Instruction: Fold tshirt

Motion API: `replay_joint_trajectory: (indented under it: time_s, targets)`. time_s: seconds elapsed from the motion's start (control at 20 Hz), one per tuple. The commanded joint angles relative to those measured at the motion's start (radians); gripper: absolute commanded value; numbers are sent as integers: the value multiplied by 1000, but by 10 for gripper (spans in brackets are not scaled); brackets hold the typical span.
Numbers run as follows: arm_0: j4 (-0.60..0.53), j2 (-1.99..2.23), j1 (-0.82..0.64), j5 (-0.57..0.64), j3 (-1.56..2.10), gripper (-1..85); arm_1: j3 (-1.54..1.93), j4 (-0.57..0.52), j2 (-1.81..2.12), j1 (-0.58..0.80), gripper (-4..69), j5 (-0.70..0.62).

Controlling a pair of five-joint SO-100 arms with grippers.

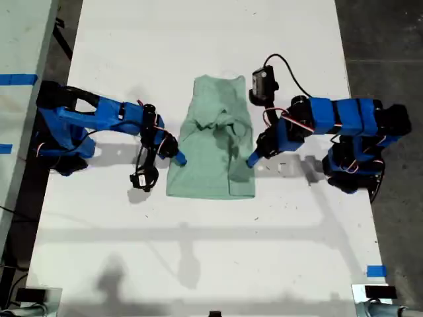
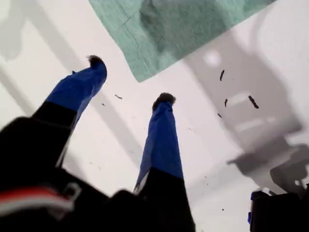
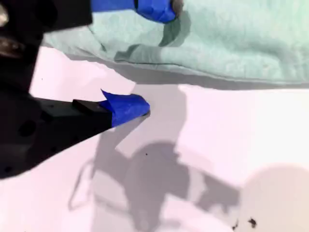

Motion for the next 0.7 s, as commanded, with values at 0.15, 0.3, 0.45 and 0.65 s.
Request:
replay_joint_trajectory:
  time_s: [0.15,0.3,0.45,0.65]
  targets:
    - [34,80,-31,-43,-21,13,100,-74,141,-18,225,29]
    - [135,195,-48,-48,-11,1,152,-112,170,-8,221,25]
    - [172,253,-31,-49,-52,1,160,-123,169,-3,218,17]
    - [219,198,15,-57,-258,1,172,-133,169,-6,215,21]
